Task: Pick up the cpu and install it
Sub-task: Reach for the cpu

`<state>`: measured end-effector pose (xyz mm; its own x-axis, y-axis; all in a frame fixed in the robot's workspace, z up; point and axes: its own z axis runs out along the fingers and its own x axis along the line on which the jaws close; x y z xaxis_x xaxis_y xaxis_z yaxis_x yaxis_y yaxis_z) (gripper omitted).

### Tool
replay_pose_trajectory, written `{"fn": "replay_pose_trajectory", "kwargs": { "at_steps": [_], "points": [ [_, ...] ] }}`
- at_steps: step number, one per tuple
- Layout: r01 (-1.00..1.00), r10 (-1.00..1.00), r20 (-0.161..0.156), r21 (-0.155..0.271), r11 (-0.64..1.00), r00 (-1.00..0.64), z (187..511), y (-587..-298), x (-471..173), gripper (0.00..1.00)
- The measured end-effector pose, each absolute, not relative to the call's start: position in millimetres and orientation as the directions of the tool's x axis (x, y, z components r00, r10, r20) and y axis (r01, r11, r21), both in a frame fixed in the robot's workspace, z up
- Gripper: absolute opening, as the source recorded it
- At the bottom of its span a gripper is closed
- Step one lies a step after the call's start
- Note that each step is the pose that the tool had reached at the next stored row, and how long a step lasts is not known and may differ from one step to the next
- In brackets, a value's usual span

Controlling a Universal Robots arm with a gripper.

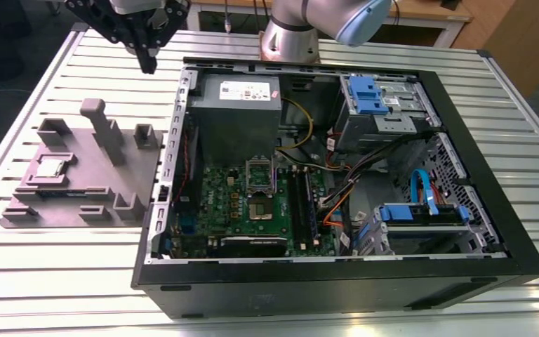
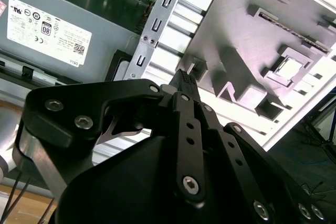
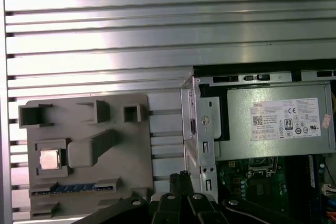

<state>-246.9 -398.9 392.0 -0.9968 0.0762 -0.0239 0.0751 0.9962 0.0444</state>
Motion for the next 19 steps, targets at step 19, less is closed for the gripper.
{"fn": "replay_pose_trajectory", "kwargs": {
  "at_steps": [19],
  "points": [
    [0.075,0.076,-0.024,0.044,0.996,-0.997,392.1,-398.9,-251.7,0.10]
  ]
}}
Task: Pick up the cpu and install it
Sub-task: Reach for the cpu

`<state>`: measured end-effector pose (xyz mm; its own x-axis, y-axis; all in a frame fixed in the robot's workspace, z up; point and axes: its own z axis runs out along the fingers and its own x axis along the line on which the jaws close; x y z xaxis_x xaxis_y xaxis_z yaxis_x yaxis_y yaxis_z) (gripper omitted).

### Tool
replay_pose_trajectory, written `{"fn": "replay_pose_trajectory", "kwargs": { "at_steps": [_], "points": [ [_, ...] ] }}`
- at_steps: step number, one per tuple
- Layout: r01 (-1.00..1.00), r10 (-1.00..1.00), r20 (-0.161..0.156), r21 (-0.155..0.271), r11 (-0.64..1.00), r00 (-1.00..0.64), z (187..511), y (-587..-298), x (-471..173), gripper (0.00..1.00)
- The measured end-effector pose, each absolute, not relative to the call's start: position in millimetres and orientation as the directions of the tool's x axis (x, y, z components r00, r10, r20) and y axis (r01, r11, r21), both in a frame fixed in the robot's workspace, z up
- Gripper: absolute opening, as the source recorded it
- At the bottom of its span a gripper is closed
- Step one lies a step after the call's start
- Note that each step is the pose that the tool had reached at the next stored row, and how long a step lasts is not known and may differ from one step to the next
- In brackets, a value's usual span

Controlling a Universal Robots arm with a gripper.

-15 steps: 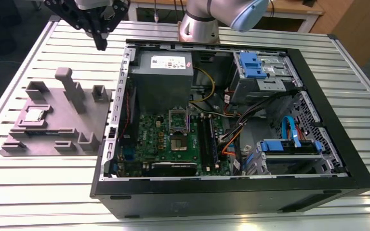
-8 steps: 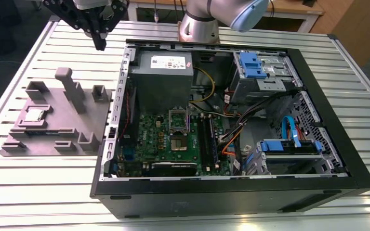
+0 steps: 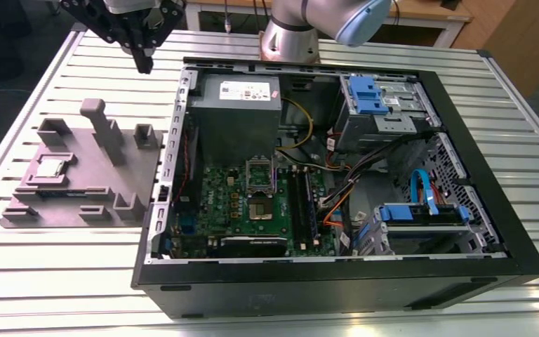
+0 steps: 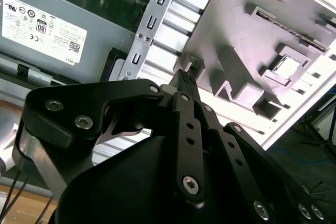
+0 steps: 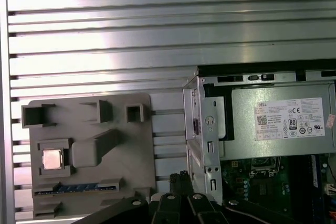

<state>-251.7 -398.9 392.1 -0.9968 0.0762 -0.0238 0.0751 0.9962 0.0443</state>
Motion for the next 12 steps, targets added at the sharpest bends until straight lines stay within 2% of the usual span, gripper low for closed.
{"fn": "replay_pose_trajectory", "kwargs": {
  "at_steps": [12],
  "points": [
    [0.075,0.076,-0.024,0.044,0.996,-0.997,392.1,-398.9,-255.5,0.10]
  ]
}}
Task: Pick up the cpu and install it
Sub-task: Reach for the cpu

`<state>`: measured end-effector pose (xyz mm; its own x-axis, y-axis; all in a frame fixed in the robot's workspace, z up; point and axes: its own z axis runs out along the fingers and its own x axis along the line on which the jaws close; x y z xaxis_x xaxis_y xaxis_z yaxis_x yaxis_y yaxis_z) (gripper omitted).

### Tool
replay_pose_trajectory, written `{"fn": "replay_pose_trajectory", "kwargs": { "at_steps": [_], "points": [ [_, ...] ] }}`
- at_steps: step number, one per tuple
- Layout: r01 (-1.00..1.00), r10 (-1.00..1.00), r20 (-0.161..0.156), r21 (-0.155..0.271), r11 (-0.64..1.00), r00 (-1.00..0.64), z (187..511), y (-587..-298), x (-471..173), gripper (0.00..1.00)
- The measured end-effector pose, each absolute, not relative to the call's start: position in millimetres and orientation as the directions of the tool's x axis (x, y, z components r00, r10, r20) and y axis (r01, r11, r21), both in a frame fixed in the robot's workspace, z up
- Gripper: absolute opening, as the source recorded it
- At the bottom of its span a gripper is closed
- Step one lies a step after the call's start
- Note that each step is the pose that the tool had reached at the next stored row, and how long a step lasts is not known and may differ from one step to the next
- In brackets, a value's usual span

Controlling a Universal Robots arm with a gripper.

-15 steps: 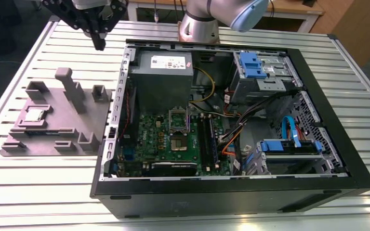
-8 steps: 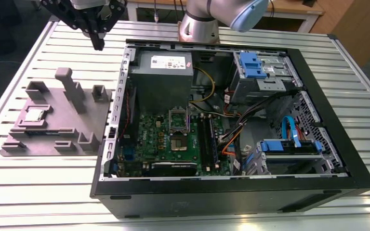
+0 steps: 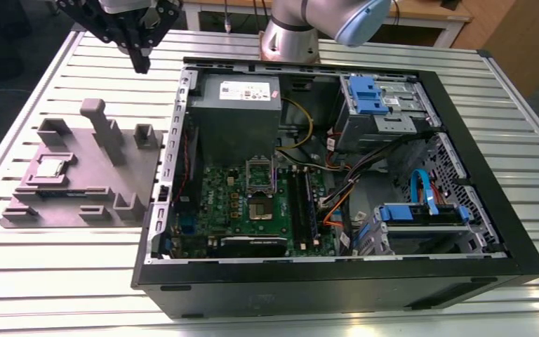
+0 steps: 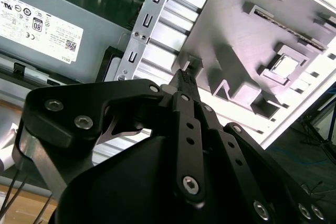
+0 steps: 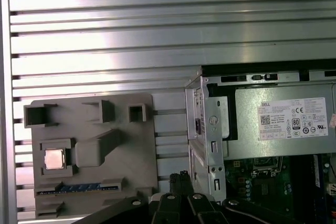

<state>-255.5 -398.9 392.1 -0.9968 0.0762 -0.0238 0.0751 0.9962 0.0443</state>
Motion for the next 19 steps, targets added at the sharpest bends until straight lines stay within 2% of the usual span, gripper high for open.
{"fn": "replay_pose_trajectory", "kwargs": {
  "at_steps": [19],
  "points": [
    [0.075,0.076,-0.024,0.044,0.996,-0.997,392.1,-398.9,-260.4,0.10]
  ]
}}
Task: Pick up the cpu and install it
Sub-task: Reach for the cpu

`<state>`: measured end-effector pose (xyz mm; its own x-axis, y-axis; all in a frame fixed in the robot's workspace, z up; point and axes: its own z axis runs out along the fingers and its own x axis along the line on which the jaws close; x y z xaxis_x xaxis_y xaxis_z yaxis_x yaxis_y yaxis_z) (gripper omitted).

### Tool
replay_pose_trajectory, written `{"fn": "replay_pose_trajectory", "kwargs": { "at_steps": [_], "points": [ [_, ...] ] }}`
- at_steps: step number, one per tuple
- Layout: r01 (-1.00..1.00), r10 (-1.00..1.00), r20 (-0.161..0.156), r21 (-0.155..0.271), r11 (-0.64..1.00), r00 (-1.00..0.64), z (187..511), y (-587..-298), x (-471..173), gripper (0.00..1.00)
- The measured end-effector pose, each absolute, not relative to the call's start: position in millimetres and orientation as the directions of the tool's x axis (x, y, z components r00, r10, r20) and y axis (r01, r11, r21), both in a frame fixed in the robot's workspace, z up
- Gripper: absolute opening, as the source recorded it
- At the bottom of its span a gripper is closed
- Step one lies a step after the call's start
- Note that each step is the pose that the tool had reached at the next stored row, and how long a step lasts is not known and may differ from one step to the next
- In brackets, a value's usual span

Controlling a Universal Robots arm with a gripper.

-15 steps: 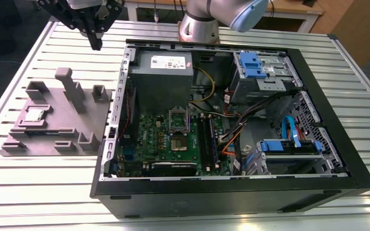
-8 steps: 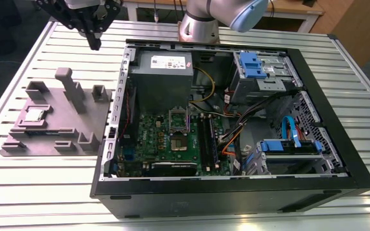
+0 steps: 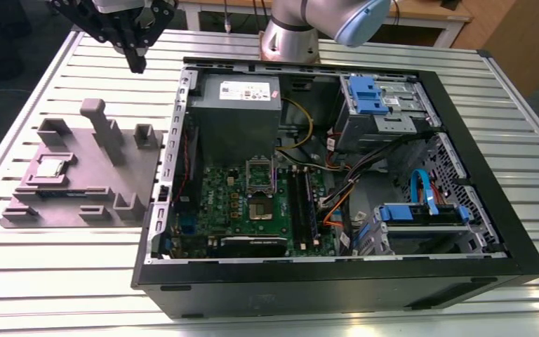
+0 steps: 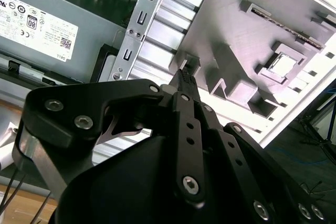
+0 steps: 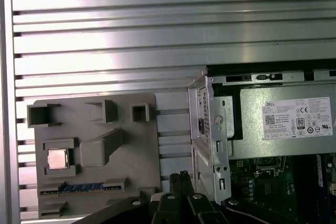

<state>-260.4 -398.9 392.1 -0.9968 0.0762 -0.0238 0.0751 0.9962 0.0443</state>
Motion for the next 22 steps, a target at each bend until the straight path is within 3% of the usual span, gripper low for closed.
{"fn": "replay_pose_trajectory", "kwargs": {
  "at_steps": [22],
  "points": [
    [0.075,0.076,-0.024,0.044,0.996,-0.997,392.1,-398.9,-269.4,0.10]
  ]
}}
